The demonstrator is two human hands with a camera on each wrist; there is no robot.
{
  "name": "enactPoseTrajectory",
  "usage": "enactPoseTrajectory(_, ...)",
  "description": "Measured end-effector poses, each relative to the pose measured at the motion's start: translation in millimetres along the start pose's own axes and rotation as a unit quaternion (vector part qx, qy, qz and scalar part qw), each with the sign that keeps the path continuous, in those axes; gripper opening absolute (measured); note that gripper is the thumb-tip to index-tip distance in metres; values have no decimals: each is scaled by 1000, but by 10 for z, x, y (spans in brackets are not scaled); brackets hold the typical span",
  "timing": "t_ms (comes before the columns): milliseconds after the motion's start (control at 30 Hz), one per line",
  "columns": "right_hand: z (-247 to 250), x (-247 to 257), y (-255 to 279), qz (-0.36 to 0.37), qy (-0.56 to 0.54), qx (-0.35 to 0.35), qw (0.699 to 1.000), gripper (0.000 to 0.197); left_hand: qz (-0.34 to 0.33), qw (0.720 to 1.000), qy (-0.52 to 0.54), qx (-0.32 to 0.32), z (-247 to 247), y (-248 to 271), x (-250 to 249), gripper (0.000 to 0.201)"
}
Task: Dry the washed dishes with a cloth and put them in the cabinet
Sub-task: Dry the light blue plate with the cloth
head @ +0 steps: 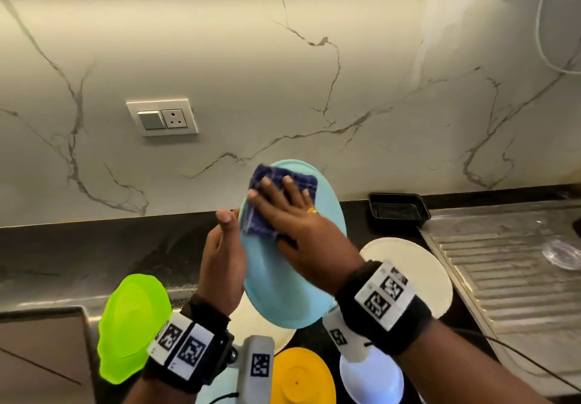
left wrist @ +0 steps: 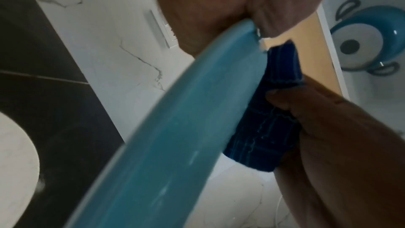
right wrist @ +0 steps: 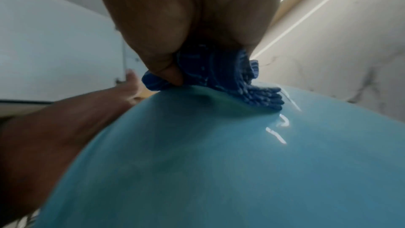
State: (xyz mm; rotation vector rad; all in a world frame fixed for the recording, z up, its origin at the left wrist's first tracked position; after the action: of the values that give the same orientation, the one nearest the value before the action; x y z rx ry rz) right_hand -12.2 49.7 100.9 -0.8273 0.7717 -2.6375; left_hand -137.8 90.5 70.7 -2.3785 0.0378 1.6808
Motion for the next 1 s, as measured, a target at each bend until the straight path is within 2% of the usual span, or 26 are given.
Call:
enactPoseTrajectory(133, -203, 225, 226, 101, 111, 27, 988, 60, 130, 983, 126, -17, 100, 13, -33, 88)
enactPoseTrajectory(200, -233, 254, 335, 124, 133, 44, 982, 60, 179, 972, 150, 5, 139, 40, -11, 74)
enactPoseTrajectory(267, -288, 269, 471, 145, 136, 63, 978, 60, 202, 968, 151, -6, 205, 50, 3, 53)
enactPoseTrajectory(333, -347, 258, 614, 161, 140, 77, 974, 65, 198, 965, 165, -44, 315, 34, 8, 45)
enactPoseTrajectory(433, -446, 224, 737, 162, 151, 90, 971, 69, 214, 956, 193, -57, 374, 63, 11, 46)
enactPoseTrajectory(567, -573, 351, 520, 109, 125, 78, 983, 62, 293, 931, 211, -54, 340, 182, 95, 53)
enactPoseTrajectory(633, -607, 444, 372, 93, 114, 53, 988, 58, 297, 927, 227, -38, 336, 178, 78, 53)
enactPoseTrajectory(700, -628, 483, 341, 112, 125, 48, 985, 58, 293, 927, 231, -35, 384, 122, 14, 54)
enactPoseTrajectory(867, -537, 387, 619, 200, 179, 60, 961, 66, 240, 945, 213, -62, 614, -51, -106, 55)
enactPoseTrajectory(1000, -457, 153, 828, 217, 183, 50, 958, 69, 215, 952, 202, -85, 727, -91, -111, 53)
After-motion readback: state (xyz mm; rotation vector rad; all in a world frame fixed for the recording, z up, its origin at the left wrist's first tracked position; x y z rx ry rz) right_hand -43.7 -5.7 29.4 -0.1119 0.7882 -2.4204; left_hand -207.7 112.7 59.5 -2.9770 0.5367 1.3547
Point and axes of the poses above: each hand's wrist, its own y-axis away from the middle knuckle, its own z-axis out of the back of the hand, x = y × z, the point moved 5 cm from there along -y, towards the middle knuckle, and after that the axes turned 9 degrees about -x, right-handed, at the moved point
